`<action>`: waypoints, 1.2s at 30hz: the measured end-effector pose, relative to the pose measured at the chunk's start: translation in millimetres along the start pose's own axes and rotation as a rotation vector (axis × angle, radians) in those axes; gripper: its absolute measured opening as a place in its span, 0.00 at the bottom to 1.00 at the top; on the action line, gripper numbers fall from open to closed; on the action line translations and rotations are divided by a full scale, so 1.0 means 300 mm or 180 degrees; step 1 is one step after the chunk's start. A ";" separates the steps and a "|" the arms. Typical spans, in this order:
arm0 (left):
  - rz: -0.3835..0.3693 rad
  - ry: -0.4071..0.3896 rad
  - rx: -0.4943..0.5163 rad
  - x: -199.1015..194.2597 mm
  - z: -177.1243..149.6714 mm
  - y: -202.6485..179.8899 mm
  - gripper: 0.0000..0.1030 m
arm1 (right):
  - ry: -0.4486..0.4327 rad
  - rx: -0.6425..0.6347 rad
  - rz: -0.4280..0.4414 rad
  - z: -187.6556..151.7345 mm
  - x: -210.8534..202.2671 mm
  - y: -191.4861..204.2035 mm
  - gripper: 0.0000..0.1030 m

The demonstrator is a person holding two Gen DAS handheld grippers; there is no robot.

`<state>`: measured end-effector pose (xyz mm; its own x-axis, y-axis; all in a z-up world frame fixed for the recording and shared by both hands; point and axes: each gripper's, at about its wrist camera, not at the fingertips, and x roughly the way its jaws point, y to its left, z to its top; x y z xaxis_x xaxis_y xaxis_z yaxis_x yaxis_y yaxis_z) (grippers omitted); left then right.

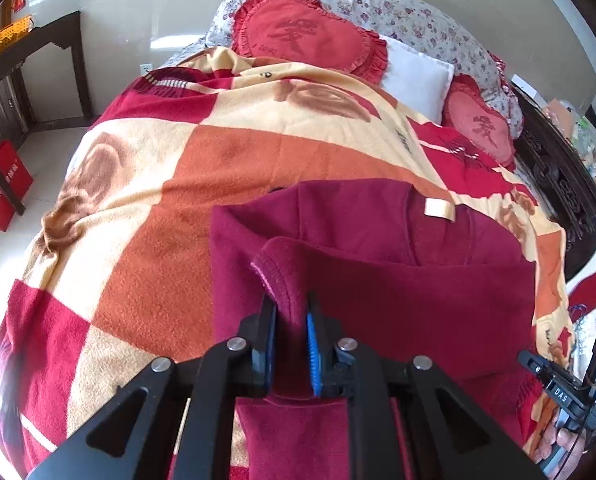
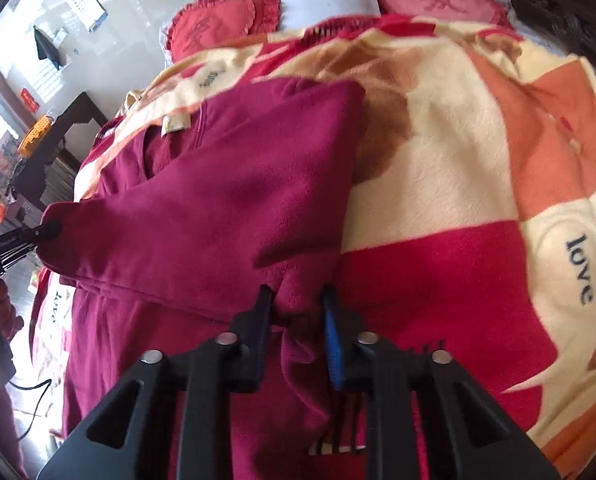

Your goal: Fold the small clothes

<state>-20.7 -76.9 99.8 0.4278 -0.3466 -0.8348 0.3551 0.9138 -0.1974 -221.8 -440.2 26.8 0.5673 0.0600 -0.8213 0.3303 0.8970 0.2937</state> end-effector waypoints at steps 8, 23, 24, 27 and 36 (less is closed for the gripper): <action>0.0158 0.0169 0.0069 0.108 -0.070 -0.008 0.15 | 0.0084 0.0339 -0.0051 -0.045 -0.033 -0.098 0.16; 0.0176 0.0076 0.0067 0.128 -0.038 -0.025 0.28 | -0.0387 0.0073 -0.0337 0.247 0.003 -0.093 0.00; 0.0221 0.0140 0.0080 0.157 -0.039 -0.027 0.28 | -0.0338 0.0099 -0.0384 0.246 0.022 -0.111 0.00; 0.0302 0.0196 0.0136 0.190 -0.046 -0.032 0.28 | -0.0129 0.0272 -0.0292 0.232 0.088 -0.167 0.00; 0.0512 0.0063 0.0097 0.164 -0.051 0.007 0.51 | -0.0046 -0.0287 -0.0253 0.057 -0.065 -0.040 0.10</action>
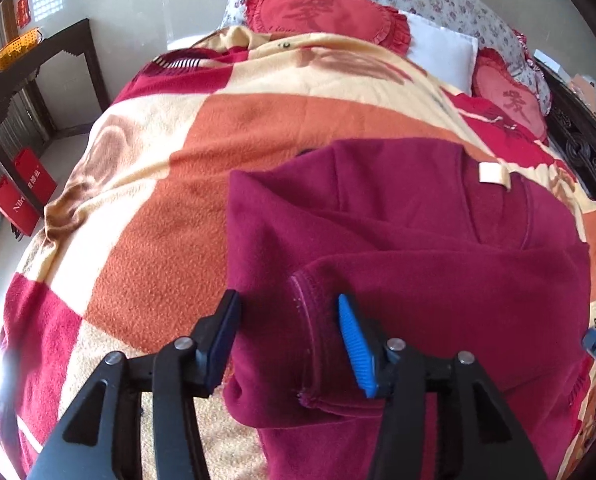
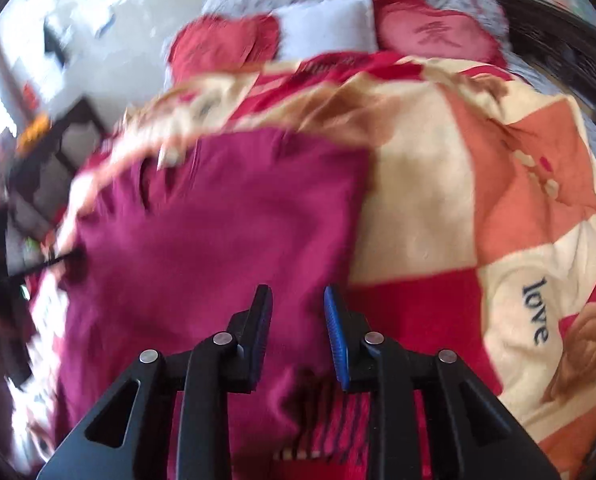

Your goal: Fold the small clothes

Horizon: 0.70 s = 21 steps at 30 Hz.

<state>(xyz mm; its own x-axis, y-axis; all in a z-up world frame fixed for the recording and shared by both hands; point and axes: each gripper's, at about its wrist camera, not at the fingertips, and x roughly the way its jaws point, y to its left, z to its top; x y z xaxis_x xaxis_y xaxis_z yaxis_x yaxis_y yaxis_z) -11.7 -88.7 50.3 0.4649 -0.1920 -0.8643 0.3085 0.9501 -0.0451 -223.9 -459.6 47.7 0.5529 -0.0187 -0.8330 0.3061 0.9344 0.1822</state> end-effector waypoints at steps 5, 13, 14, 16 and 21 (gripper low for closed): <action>-0.0019 -0.0059 -0.0110 -0.051 -0.015 0.017 0.52 | 0.0186 0.0225 -0.0146 -0.034 0.040 -0.041 0.10; 0.0151 -0.0091 -0.0077 -0.045 -0.035 0.011 0.63 | -0.0286 -0.0079 -0.0023 0.142 0.024 0.093 0.10; 0.0150 -0.0056 -0.0117 -0.029 -0.038 0.019 0.63 | -0.0273 -0.0108 -0.0057 0.162 0.056 0.105 0.10; 0.0120 -0.0022 -0.0188 -0.010 -0.043 0.034 0.66 | -0.0167 -0.0137 -0.0254 0.193 0.143 0.106 0.10; 0.0133 -0.0024 -0.0213 -0.001 -0.042 0.039 0.69 | -0.0055 -0.0196 -0.0414 0.216 0.199 0.121 0.12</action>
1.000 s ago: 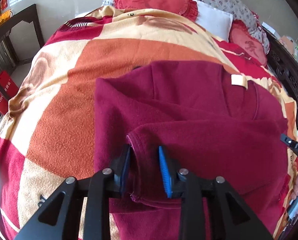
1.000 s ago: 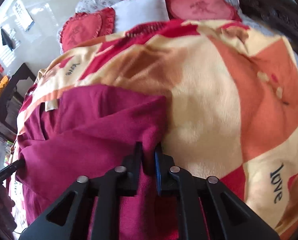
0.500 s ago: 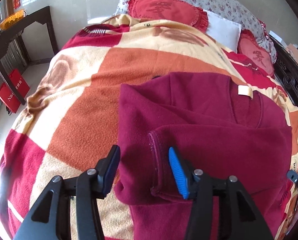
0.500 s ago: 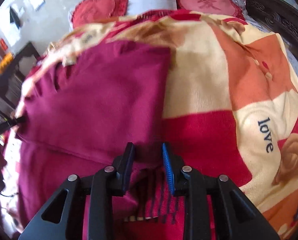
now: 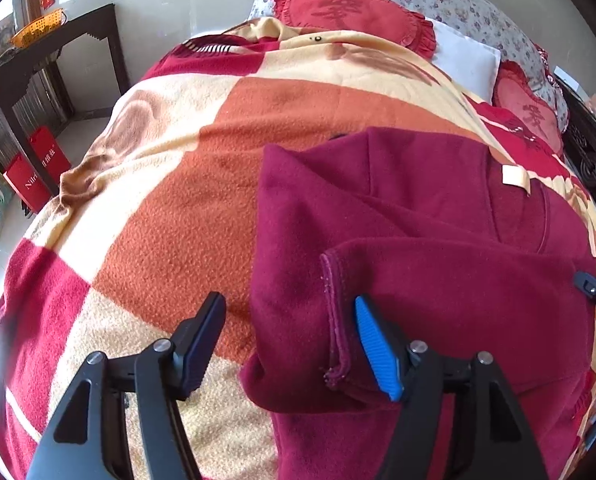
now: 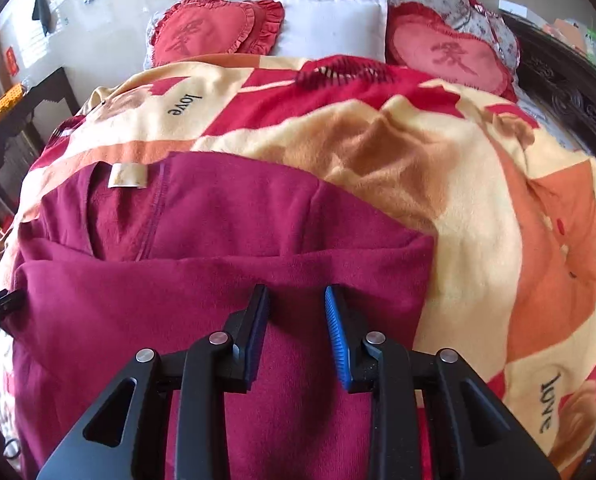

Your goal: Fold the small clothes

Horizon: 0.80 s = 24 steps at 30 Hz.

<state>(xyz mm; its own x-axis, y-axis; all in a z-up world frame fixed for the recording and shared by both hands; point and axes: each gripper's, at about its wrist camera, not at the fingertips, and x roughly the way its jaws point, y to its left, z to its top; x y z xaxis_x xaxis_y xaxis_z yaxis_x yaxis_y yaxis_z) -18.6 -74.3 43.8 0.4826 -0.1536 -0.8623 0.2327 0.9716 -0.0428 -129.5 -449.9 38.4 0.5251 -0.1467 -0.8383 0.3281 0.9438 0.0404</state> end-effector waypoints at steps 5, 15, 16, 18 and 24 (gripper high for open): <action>0.0041 -0.0009 0.0039 0.003 0.008 -0.016 0.69 | 0.0012 -0.0026 0.0197 -0.045 -0.110 0.006 0.13; 0.0106 -0.0015 0.0132 -0.039 -0.011 -0.030 0.69 | 0.0265 -0.0038 0.0031 -0.202 -0.093 0.000 0.15; 0.0108 -0.0027 0.0173 -0.058 -0.018 -0.031 0.69 | 0.0250 -0.0023 0.0047 -0.199 -0.117 0.002 0.15; 0.0111 -0.0032 0.0235 -0.094 -0.032 -0.027 0.69 | 0.0149 0.0060 0.0125 -0.203 -0.177 -0.005 0.15; -0.0072 -0.0118 0.0227 -0.250 -0.103 0.045 0.75 | 0.0148 0.0356 0.0191 -0.305 -0.281 -0.068 0.22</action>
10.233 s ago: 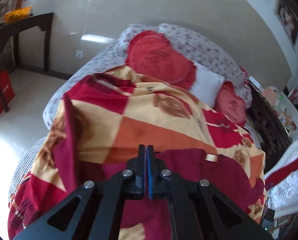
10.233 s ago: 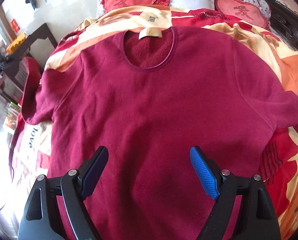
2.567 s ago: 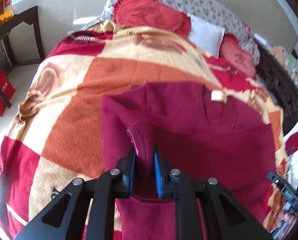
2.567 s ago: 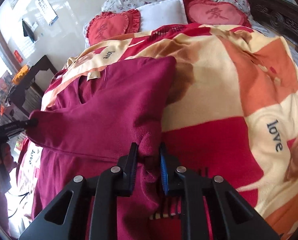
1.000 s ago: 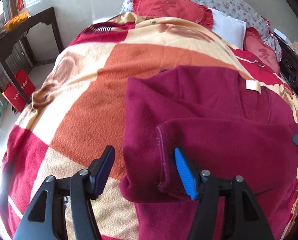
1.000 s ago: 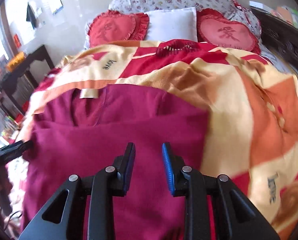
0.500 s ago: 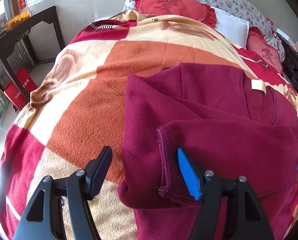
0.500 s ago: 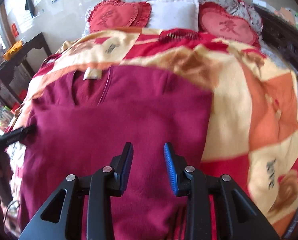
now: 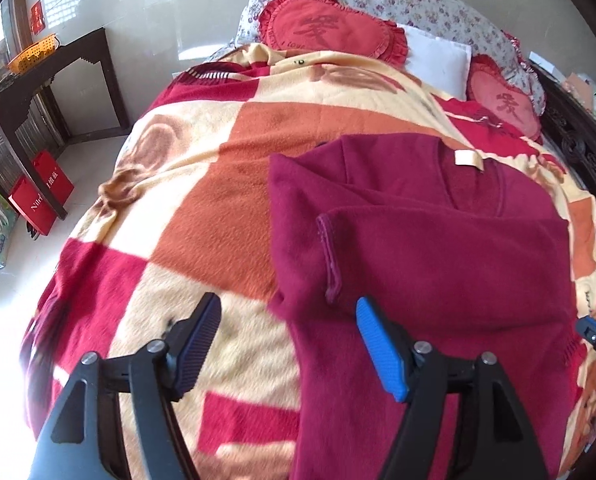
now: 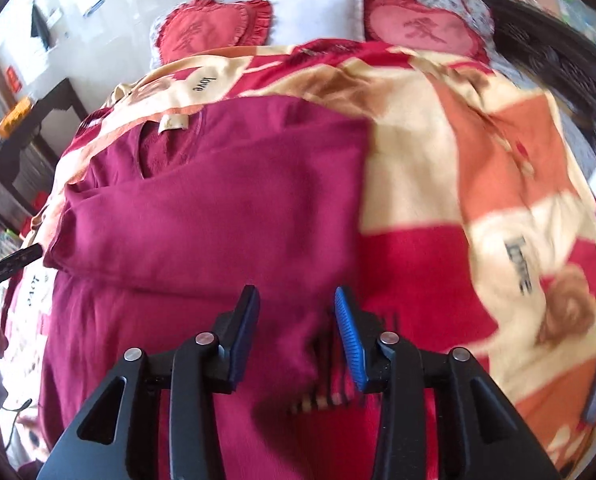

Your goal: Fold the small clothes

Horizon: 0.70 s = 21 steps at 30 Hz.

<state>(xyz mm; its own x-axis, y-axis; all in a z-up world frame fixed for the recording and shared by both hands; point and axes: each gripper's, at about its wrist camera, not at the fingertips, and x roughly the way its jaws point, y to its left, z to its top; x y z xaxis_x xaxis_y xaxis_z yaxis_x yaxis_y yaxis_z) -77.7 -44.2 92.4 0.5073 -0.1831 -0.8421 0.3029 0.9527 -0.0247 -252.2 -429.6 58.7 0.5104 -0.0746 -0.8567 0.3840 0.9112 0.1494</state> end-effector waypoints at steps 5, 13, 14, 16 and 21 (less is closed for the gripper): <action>-0.0153 0.0055 0.0032 -0.093 -0.121 0.039 0.77 | 0.0056 0.0133 0.0179 -0.095 -0.027 -0.053 0.24; -0.0322 0.0283 0.0052 -0.107 -0.303 0.015 0.77 | 0.0148 0.0161 0.0445 -0.176 0.029 -0.054 0.25; -0.0333 0.0294 0.0051 -0.108 -0.316 0.008 0.77 | 0.0160 0.0161 0.0467 -0.177 0.043 -0.050 0.24; -0.0354 0.0306 0.0045 -0.117 -0.339 0.007 0.77 | 0.0123 0.0174 0.0513 -0.179 0.058 -0.053 0.00; -0.0398 0.0267 0.0034 -0.157 -0.399 0.022 0.77 | -0.0048 0.0010 0.0224 -0.197 -0.027 -0.071 0.00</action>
<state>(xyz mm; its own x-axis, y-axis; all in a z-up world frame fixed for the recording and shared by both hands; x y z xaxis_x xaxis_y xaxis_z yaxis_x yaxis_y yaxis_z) -196.1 -0.1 67.4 0.3959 -0.2789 -0.8749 0.3682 0.9210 -0.1270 -310.0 -424.3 33.1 0.5476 -0.0166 -0.8366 0.3493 0.9130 0.2105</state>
